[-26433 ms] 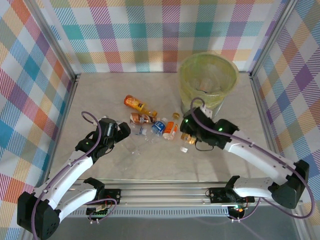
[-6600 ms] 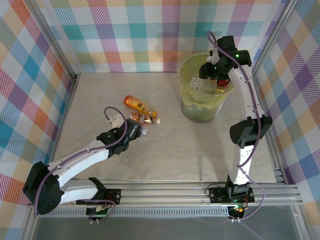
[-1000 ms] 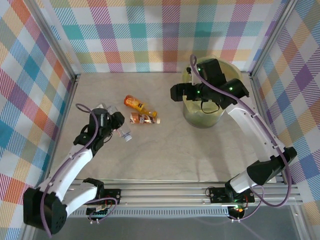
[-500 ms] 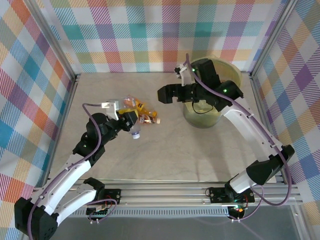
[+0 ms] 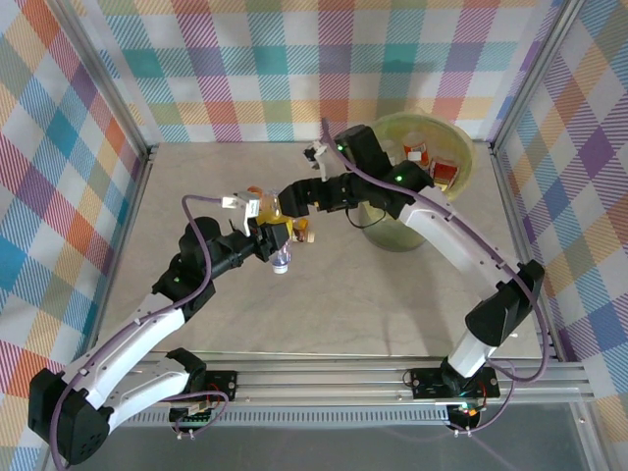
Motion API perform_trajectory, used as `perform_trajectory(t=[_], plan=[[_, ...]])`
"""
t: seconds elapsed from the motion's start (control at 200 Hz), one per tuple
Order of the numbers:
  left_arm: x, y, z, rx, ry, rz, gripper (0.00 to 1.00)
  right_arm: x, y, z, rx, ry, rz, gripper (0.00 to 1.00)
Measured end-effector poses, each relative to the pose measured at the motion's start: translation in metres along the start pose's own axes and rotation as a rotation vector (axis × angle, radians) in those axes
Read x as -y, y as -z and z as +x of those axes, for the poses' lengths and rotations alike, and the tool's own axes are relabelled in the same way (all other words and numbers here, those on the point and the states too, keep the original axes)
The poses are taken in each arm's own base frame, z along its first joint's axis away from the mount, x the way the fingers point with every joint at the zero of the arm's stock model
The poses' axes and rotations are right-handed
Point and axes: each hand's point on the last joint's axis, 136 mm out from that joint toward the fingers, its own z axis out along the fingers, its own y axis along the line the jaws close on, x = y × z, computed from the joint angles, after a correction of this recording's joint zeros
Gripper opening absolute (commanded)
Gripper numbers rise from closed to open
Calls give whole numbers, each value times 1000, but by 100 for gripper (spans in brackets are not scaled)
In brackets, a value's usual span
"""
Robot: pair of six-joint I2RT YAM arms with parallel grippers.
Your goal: Put the plastic bottles in the bin
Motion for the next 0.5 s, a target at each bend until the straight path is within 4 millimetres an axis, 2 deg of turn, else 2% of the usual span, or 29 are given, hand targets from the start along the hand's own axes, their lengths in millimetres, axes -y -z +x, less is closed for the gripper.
perform_trajectory(t=[0.205, 0.385, 0.5], plan=[[4, -5, 3, -18, 2, 21, 40, -13, -16, 1, -26, 17, -46, 99], [10, -5, 3, -23, -2, 51, 40, -14, -25, 0, -30, 16, -58, 88], [17, -5, 0, -18, -11, 78, 40, -11, -29, 0, -31, 11, -56, 86]])
